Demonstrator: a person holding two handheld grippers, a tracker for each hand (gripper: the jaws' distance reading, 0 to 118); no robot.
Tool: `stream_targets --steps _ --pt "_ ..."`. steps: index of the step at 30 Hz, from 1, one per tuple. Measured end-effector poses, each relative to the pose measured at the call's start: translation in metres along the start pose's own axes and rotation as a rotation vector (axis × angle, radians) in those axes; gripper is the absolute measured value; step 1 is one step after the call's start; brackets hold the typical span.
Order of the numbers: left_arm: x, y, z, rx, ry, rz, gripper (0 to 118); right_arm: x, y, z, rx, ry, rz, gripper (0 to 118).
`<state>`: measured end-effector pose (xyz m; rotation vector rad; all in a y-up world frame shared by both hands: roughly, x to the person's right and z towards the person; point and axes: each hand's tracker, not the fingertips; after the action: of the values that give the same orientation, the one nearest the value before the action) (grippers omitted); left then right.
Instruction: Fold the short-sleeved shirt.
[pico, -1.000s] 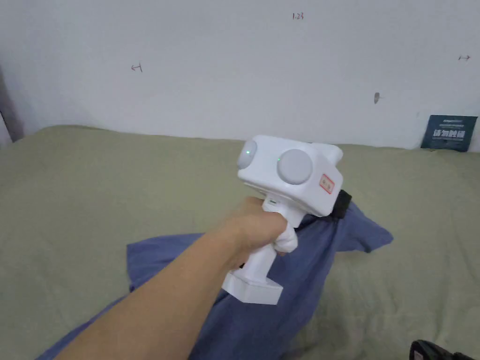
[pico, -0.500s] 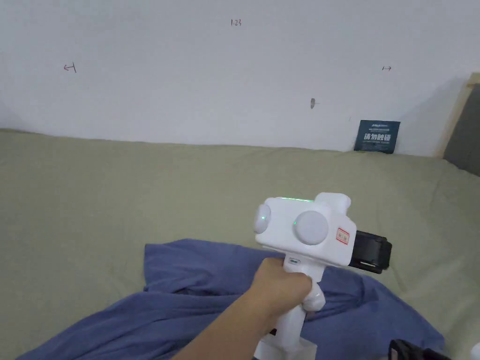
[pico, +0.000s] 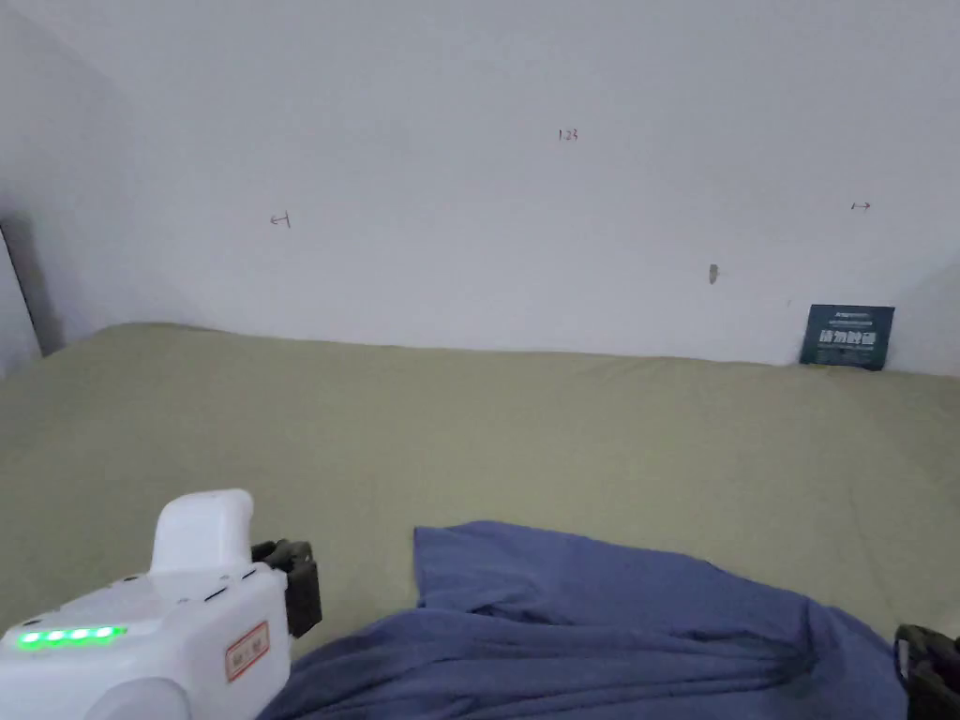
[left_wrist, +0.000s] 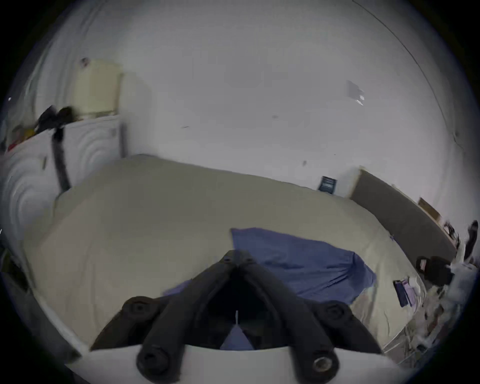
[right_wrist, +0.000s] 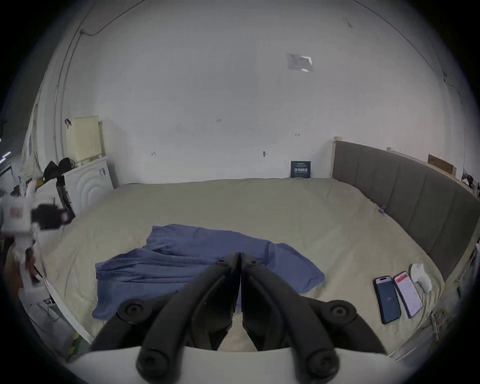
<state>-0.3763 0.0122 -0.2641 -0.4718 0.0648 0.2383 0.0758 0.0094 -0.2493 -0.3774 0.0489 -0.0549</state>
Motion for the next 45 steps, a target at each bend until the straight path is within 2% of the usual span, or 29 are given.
stream_targets --steps 3,6,15,16,17,18,19,20,21,25,31,33,35,36,37,38,39,40,41,42,43,44,45 --pt "-0.024 -0.025 0.030 -0.034 0.069 -0.022 0 -0.002 -0.003 0.004 -0.011 -0.002 -0.004 8" --pt "-0.039 -0.038 0.038 -0.098 0.043 0.028 0 -0.003 -0.008 0.007 -0.022 0.009 -0.011 8" --pt "-0.046 -0.025 0.000 -0.176 0.030 -0.016 0 -0.009 -0.011 -0.002 -0.052 0.028 0.020 8" --pt "-0.047 -0.021 -0.010 -0.174 0.031 -0.018 9 -0.008 -0.010 -0.004 -0.054 0.027 0.021 8" --pt "-0.047 -0.018 -0.021 -0.178 0.029 -0.024 35 -0.007 -0.009 -0.005 -0.057 0.024 0.021 8" --pt "-0.052 -0.012 -0.036 -0.204 0.013 -0.013 79 -0.006 -0.009 -0.006 -0.058 0.023 0.022 8" --pt "-0.054 -0.008 -0.050 -0.252 0.009 -0.001 118 -0.005 -0.009 -0.007 -0.059 0.023 0.022 8" --pt "-0.058 -0.006 -0.069 -0.317 -0.002 0.006 116 -0.003 -0.009 -0.008 -0.063 0.021 0.023 8" --pt "-0.058 0.000 -0.073 -0.259 -0.045 0.030 116 -0.002 -0.010 -0.009 -0.067 0.016 0.026 8" --pt "-0.070 -0.016 -0.137 -0.436 0.089 -0.007 116 0.007 -0.013 -0.010 -0.087 0.001 0.027 8" --pt "-0.081 -0.050 -0.196 -0.600 0.097 0.050 116 0.026 -0.018 -0.013 -0.119 -0.039 0.007 8" --pt "-0.079 -0.060 -0.203 -0.637 0.107 0.061 112 0.036 -0.017 -0.013 -0.122 -0.054 -0.005 8" --pt "-0.074 -0.060 -0.196 -0.589 0.199 0.008 89 0.046 -0.016 -0.014 -0.124 -0.075 -0.010 8" --pt "-0.071 -0.057 -0.189 -0.542 0.224 -0.024 71 0.053 -0.015 -0.016 -0.128 -0.088 -0.013 8" --pt "-0.057 -0.056 -0.167 -0.471 0.228 -0.053 22 0.059 -0.015 -0.019 -0.135 -0.099 -0.018 8" --pt "-0.058 -0.055 -0.158 -0.441 0.143 -0.009 0 0.069 -0.016 -0.025 -0.147 -0.123 -0.034 8" --pt "-0.055 -0.052 -0.146 -0.409 0.090 0.064 0 0.079 -0.017 -0.030 -0.154 -0.137 -0.057 8" --pt "-0.050 -0.050 -0.139 -0.410 0.076 0.080 0 0.088 -0.018 -0.036 -0.163 -0.145 -0.077 9" --pt "-0.065 -0.035 -0.154 -0.451 0.078 0.086 0 0.098 -0.017 -0.045 -0.181 -0.147 -0.101 18" --pt "-0.061 -0.030 -0.153 -0.448 0.076 0.058 0 0.108 -0.017 -0.054 -0.212 -0.123 -0.112 41" --pt "-0.059 -0.027 -0.152 -0.439 0.066 0.036 0 0.115 -0.016 -0.064 -0.202 -0.140 -0.115 75" --pt "-0.056 -0.024 -0.150 -0.428 0.051 0.021 0 0.121 -0.018 -0.077 -0.228 -0.100 -0.153 80" --pt "-0.056 -0.021 -0.160 -0.446 0.043 0.017 0 0.124 -0.017 -0.090 -0.220 -0.109 -0.107 81"
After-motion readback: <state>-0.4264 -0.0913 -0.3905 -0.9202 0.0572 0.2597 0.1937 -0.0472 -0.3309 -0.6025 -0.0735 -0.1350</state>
